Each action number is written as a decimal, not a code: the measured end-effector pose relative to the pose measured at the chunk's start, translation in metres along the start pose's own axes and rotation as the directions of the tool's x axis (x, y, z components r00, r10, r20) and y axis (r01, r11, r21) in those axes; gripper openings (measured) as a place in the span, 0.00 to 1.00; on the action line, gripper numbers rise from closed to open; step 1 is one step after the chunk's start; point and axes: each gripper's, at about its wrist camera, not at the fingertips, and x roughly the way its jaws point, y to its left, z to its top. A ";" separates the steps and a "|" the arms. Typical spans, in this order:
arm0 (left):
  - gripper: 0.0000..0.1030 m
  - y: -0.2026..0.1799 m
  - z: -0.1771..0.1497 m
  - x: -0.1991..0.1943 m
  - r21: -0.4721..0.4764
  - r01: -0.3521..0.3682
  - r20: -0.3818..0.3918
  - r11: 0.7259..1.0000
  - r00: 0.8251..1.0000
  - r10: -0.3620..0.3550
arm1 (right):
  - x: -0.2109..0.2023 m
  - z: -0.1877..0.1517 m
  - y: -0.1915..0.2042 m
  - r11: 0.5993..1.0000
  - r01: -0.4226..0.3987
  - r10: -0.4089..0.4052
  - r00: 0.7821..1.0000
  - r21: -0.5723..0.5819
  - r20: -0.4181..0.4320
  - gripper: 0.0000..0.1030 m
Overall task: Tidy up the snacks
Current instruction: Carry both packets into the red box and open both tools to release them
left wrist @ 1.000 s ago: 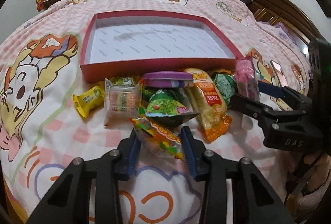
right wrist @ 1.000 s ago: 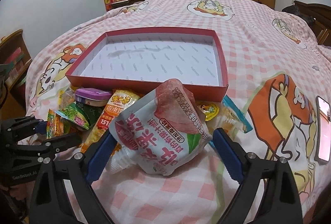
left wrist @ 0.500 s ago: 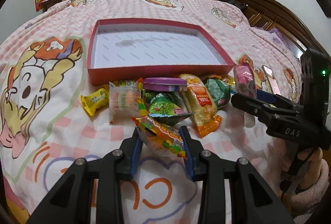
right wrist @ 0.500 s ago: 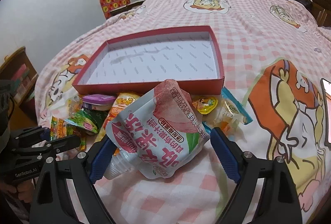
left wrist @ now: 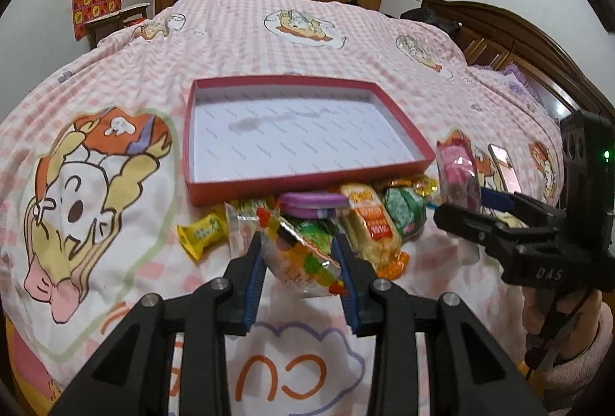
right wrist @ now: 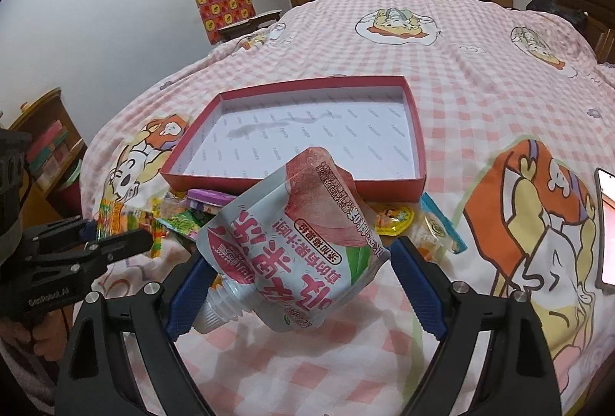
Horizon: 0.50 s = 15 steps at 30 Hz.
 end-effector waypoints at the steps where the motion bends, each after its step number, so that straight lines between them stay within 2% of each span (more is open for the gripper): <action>1: 0.34 0.000 0.001 -0.001 -0.002 0.002 0.004 1.000 1.000 -0.002 | 0.000 0.002 0.000 1.000 -0.011 0.011 1.000 0.007 -0.004 0.88; 15: 0.34 -0.003 0.039 -0.007 0.002 0.010 0.085 1.000 0.996 -0.011 | -0.007 0.029 0.009 0.999 -0.041 0.041 0.999 -0.015 0.005 0.88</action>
